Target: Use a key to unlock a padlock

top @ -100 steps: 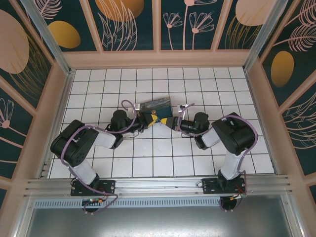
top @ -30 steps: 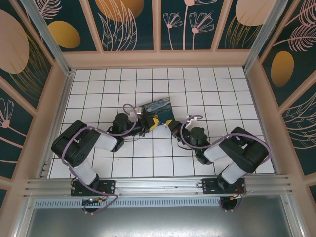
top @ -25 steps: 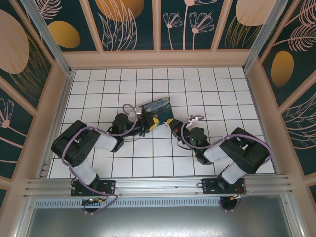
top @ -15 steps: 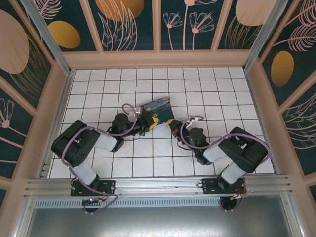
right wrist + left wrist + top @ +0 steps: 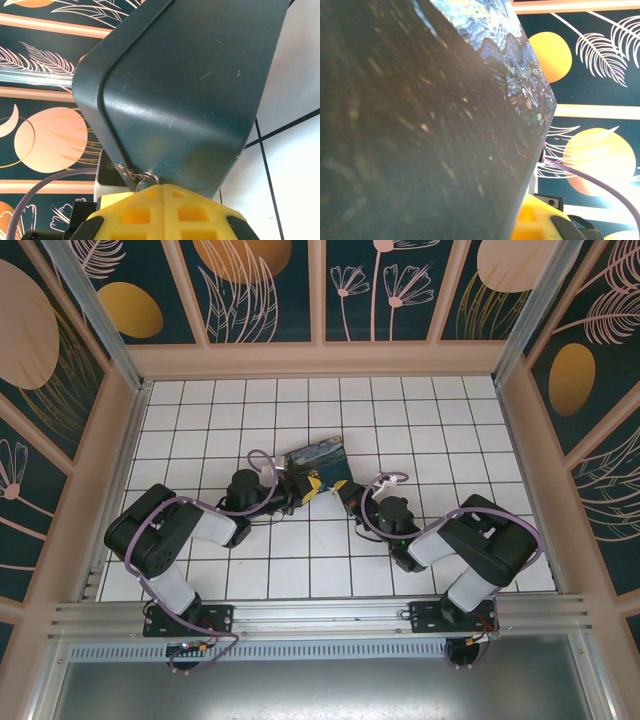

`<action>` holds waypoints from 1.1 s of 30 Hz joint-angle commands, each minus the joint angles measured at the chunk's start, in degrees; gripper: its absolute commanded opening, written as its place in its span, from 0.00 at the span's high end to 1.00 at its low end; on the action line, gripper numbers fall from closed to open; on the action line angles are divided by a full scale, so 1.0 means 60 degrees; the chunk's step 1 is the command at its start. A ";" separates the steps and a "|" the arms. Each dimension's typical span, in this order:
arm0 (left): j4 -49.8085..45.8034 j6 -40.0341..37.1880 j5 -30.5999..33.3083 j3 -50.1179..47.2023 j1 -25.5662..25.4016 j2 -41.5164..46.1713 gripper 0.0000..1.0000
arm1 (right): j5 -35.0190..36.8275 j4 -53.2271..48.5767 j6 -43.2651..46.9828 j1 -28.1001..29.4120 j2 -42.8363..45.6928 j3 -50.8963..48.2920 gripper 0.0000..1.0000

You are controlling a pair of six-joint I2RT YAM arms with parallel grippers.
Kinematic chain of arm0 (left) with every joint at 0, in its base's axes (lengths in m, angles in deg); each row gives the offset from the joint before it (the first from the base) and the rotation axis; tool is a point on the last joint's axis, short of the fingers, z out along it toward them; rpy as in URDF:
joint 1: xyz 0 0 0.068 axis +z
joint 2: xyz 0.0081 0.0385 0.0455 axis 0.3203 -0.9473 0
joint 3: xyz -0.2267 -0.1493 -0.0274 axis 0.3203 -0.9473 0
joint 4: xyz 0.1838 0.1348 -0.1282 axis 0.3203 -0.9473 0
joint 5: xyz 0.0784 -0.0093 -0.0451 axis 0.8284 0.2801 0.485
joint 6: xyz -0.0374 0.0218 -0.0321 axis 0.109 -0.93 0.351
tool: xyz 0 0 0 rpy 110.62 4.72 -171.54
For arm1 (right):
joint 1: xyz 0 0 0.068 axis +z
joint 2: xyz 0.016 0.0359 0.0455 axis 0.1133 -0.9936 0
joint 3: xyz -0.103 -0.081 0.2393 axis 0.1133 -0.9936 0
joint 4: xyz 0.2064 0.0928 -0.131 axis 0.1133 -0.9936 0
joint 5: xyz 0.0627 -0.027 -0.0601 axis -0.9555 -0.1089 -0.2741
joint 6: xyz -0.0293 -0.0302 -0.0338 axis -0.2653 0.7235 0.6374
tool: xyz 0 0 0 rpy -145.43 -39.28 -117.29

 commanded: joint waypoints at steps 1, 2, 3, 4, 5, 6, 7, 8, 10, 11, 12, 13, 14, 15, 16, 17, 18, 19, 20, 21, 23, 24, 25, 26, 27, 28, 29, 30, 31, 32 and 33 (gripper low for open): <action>0.0681 -0.0023 0.0003 -0.0076 -0.0028 0.0062 1.00 | -0.0013 0.0264 -0.0006 0.0119 -0.0103 0.0254 1.00; 0.0672 -0.0030 0.0006 -0.0077 -0.0024 0.0064 1.00 | -0.0013 0.0256 0.0005 0.0130 -0.0092 0.0279 1.00; 0.0674 -0.0038 0.0005 -0.0085 -0.0040 0.0055 1.00 | -0.0013 0.0240 0.0008 0.0137 -0.0102 0.0288 1.00; 0.0678 -0.0038 -0.0002 -0.0070 -0.0034 0.0049 1.00 | -0.0014 0.0226 0.0019 0.0141 -0.0091 0.0290 1.00; 0.0694 -0.0038 0.0006 -0.0077 -0.0038 0.0046 1.00 | -0.0013 0.0221 0.0023 0.0155 -0.0087 0.0306 1.00; 0.0688 -0.0034 0.0006 -0.0075 -0.0028 0.0044 1.00 | -0.0021 0.0196 0.0037 0.0167 -0.0091 0.0320 1.00; 0.0688 -0.0038 0.0008 -0.0077 -0.0035 0.0033 1.00 | -0.0014 0.0190 0.0037 0.0177 -0.0080 0.0327 1.00; 0.0687 -0.0038 0.0009 -0.0084 -0.0033 0.0026 1.00 | -0.0015 0.0176 0.0052 0.0185 -0.0081 0.0347 1.00; 0.0687 -0.0038 0.0013 -0.0077 -0.0031 0.0022 1.00 | -0.0026 0.0162 0.0052 0.0198 -0.0096 0.0364 1.00; 0.0690 -0.0045 0.0012 -0.0085 -0.0035 0.0022 1.00 | -0.0028 0.0163 0.0066 0.0200 -0.0104 0.0389 1.00; 0.0691 -0.0048 0.0012 -0.0080 -0.0030 0.0022 1.00 | -0.0039 0.0164 0.0067 0.0214 -0.0115 0.0407 1.00; 0.0688 -0.0052 0.0011 -0.0079 -0.0026 0.0020 1.00 | -0.0043 0.0164 0.0081 0.0221 -0.0112 0.0421 1.00; 0.0687 -0.0052 0.0024 -0.0088 -0.0030 0.0007 1.00 | -0.0043 0.0145 0.0082 0.0232 -0.0120 0.0436 1.00; 0.0686 -0.0060 0.0038 -0.0086 -0.0034 0.0013 1.00 | -0.0029 0.0163 0.0080 0.0242 -0.0105 0.0429 1.00; 0.0687 -0.0067 0.0036 -0.0099 -0.0029 0.0018 1.00 | -0.0028 0.0166 0.0081 0.0245 -0.0098 0.0422 1.00; 0.0683 -0.0067 0.0048 -0.0106 -0.0035 -0.0007 1.00 | -0.0028 0.0145 0.0081 0.0243 -0.0070 0.0430 1.00; 0.0696 -0.0067 0.0052 -0.0107 -0.0041 -0.0011 1.00 | 0.0000 0.0132 0.0081 0.0244 -0.0043 0.0415 1.00; 0.0687 -0.0067 0.0067 -0.0114 -0.0040 -0.0013 1.00 | 0.0015 0.0099 0.0081 0.0248 -0.0017 0.0408 1.00; 0.0676 -0.0078 0.0070 -0.0112 -0.0020 -0.0017 1.00 | 0.0043 0.0060 0.0093 0.0258 0.0010 0.0394 1.00; 0.0676 -0.0082 0.0076 -0.0111 -0.0021 -0.0012 1.00 | 0.0045 0.0005 0.0107 0.0258 0.0052 0.0387 1.00; 0.0643 -0.0096 0.0106 -0.0143 -0.0024 -0.0024 1.00 | 0.0085 -0.0092 0.0122 0.0262 0.0147 0.0350 1.00; 0.0643 -0.0096 0.0134 -0.0139 -0.0033 -0.0024 1.00 | 0.0104 -0.0136 0.0125 0.0273 0.0186 0.0345 1.00; 0.0617 -0.0111 0.0145 -0.0148 -0.0034 -0.0011 1.00 | 0.0123 -0.0182 0.0140 0.0273 0.0222 0.0335 1.00; 0.0606 -0.0122 0.0162 -0.0140 -0.0035 -0.0014 1.00 | 0.0146 -0.0238 0.0154 0.0293 0.0248 0.0334 1.00; 0.0615 -0.0126 0.0172 -0.0128 -0.0032 -0.0020 1.00 | 0.0162 -0.0260 0.0157 0.0284 0.0285 0.0338 1.00; 0.0613 -0.0115 0.0181 -0.0139 -0.0026 -0.0019 1.00 | 0.0162 -0.0261 0.0155 0.0287 0.0283 0.0335 1.00; 0.0617 -0.0126 0.0181 -0.0124 -0.0035 -0.0012 1.00 | 0.0162 -0.0263 0.0172 0.0287 0.0281 0.0349 1.00; 0.0614 -0.0129 0.0175 -0.0114 -0.0024 -0.0022 1.00 | 0.0155 -0.0275 0.0169 0.0302 0.0284 0.0363 1.00; 0.0604 -0.0140 0.0170 -0.0113 -0.0039 -0.0012 1.00 | 0.0157 -0.0283 0.0169 0.0302 0.0280 0.0378 1.00; 0.0586 -0.0140 0.0184 -0.0125 -0.0038 -0.0017 1.00 | 0.0162 -0.0264 0.0184 0.0316 0.0281 0.0391 1.00; 0.0567 -0.0154 0.0183 -0.0121 -0.0025 -0.0019 1.00 | 0.0162 -0.0278 0.0182 0.0317 0.0286 0.0393 1.00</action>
